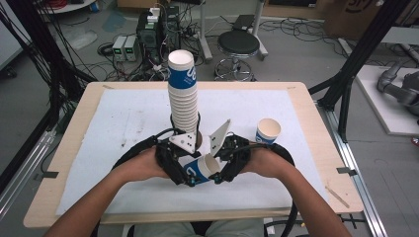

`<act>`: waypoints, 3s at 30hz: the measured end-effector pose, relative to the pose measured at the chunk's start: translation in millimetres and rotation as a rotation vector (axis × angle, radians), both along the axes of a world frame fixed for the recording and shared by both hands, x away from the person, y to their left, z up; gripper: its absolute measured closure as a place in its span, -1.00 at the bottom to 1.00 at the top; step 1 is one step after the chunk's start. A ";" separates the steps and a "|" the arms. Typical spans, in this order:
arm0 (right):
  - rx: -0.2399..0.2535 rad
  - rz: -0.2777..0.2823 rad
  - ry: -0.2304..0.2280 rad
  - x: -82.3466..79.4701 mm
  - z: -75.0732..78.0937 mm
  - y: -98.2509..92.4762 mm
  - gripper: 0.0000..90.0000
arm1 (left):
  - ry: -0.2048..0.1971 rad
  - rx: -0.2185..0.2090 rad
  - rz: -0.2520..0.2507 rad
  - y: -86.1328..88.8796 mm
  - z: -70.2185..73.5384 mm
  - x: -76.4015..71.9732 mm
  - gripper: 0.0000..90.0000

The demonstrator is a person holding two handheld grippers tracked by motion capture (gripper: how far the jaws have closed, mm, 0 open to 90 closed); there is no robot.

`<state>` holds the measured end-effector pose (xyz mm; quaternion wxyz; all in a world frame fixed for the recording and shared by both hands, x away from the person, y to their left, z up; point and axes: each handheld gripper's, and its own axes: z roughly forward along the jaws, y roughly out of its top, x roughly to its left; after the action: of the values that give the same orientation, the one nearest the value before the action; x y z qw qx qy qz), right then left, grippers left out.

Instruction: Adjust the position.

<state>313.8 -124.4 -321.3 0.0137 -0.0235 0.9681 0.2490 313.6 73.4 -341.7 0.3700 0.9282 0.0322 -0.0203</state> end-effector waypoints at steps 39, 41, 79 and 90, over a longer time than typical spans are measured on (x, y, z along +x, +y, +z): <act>0.305 -0.122 0.085 4.6 -3.0 -36.6 -0.51 | 0.025 -0.238 0.074 33.9 -21.9 1.9 -0.30; 0.379 -0.146 0.083 5.2 -5.4 -45.9 -0.53 | 0.015 -0.278 0.087 39.4 -24.8 0.4 -0.30; 0.665 -0.650 -0.161 -2.4 -54.8 -142.5 -0.53 | -0.292 -0.734 0.395 118.7 -52.3 -17.5 -0.31; 0.680 -0.696 -0.201 -5.7 -54.1 -153.3 -0.55 | -0.325 -0.769 0.445 138.0 -47.4 -21.5 -0.31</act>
<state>308.1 -277.7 -375.4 0.1964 0.2830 0.7764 0.5279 292.0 211.4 -389.1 0.6827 0.6854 0.1622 0.1946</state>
